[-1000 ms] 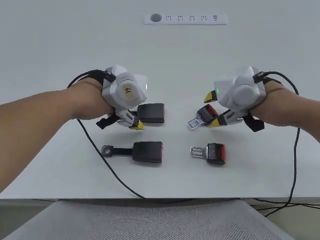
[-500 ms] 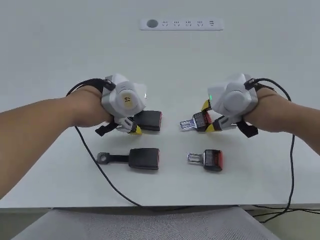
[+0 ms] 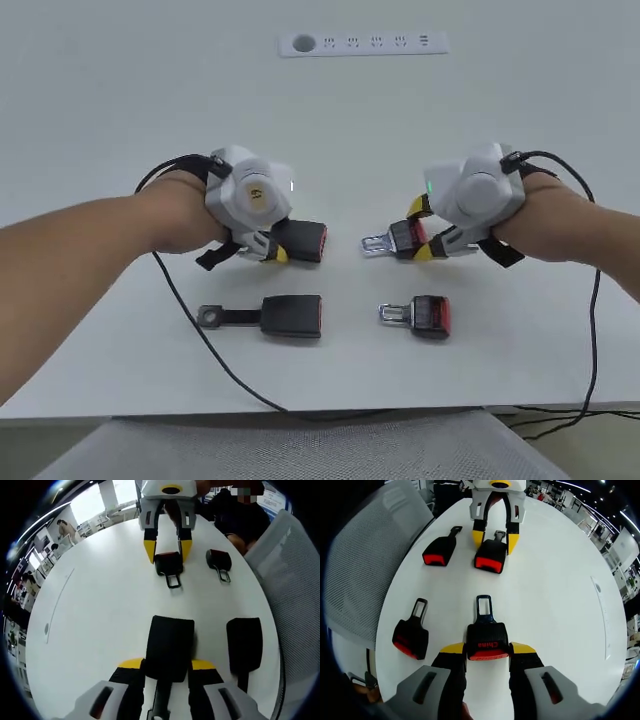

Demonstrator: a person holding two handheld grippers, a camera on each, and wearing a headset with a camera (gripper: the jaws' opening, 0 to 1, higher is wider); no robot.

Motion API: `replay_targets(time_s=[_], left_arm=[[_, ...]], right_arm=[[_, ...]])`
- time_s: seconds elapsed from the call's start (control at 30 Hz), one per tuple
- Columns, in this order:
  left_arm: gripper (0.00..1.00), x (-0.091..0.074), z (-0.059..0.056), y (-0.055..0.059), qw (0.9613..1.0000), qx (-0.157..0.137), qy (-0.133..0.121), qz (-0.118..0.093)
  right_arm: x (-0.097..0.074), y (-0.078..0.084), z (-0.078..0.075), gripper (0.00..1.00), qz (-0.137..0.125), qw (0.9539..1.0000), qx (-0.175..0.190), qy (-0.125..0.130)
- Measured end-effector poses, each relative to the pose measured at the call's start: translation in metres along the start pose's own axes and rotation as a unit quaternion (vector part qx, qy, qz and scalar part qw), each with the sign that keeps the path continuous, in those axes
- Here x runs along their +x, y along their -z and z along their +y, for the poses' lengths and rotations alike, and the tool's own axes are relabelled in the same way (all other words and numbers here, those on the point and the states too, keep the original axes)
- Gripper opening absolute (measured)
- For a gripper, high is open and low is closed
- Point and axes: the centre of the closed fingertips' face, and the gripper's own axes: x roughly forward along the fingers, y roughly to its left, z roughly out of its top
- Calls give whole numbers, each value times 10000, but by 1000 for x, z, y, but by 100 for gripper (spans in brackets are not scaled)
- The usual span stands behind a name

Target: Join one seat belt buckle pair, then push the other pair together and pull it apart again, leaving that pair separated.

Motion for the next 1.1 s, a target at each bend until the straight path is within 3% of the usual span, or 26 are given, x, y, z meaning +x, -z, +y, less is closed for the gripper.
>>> replay_targets(time_s=[1.1], left_arm=[[33,1,0,2,9999,-146,-68,-18]], right_arm=[[2,1,-3,30,-56,9993,352,126]])
